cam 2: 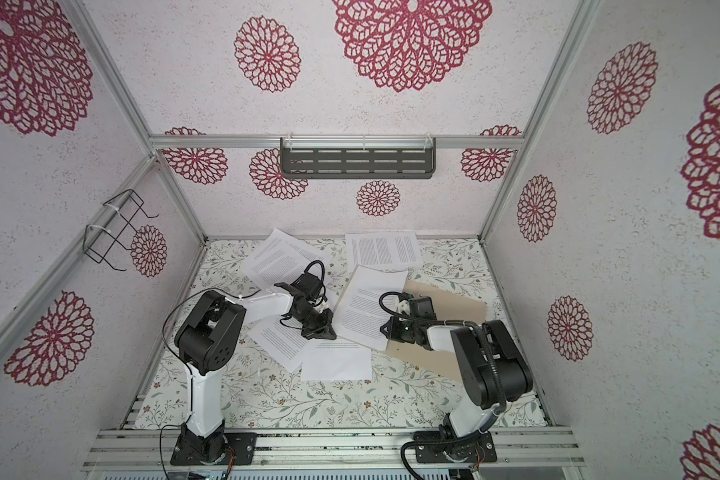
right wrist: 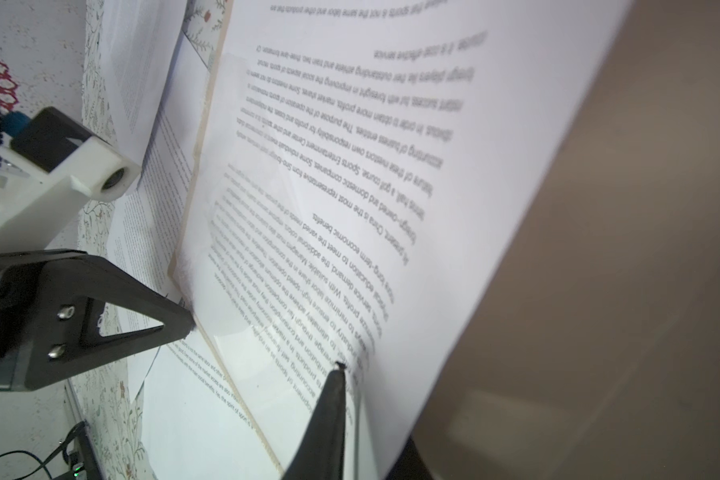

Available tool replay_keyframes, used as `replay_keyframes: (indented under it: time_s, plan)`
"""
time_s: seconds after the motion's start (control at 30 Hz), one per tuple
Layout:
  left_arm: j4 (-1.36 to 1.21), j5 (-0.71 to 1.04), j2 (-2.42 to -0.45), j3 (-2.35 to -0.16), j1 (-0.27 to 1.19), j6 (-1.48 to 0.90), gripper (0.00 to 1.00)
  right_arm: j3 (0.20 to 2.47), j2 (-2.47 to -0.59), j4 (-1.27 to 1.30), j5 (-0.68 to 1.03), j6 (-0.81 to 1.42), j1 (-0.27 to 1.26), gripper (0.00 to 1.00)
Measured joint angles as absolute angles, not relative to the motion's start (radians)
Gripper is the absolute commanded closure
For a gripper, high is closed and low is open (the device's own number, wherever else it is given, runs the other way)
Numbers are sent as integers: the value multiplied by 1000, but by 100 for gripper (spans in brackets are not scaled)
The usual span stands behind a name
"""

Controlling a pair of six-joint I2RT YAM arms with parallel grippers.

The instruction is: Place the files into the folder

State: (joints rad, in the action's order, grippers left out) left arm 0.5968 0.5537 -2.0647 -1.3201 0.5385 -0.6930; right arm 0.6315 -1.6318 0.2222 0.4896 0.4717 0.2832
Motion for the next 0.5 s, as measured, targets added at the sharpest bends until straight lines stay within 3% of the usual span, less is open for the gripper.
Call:
replay_keyframes:
  time_s: [0.17,0.2,0.23,0.5]
  plan:
    - [592,562,-2064,-1320,539,-692,82,633,-1574,186,467,461,284,74]
    - [590,566,-2063,-1321,539,-691,80,635,-1560,176,462,459,285,49]
    - [589,571,-2062,-1321,539,-691,77,636,-1547,167,454,458,285,2]
    - [596,582,-1999,-1362,547,-701,65,637,-1412,94,392,415,291,1]
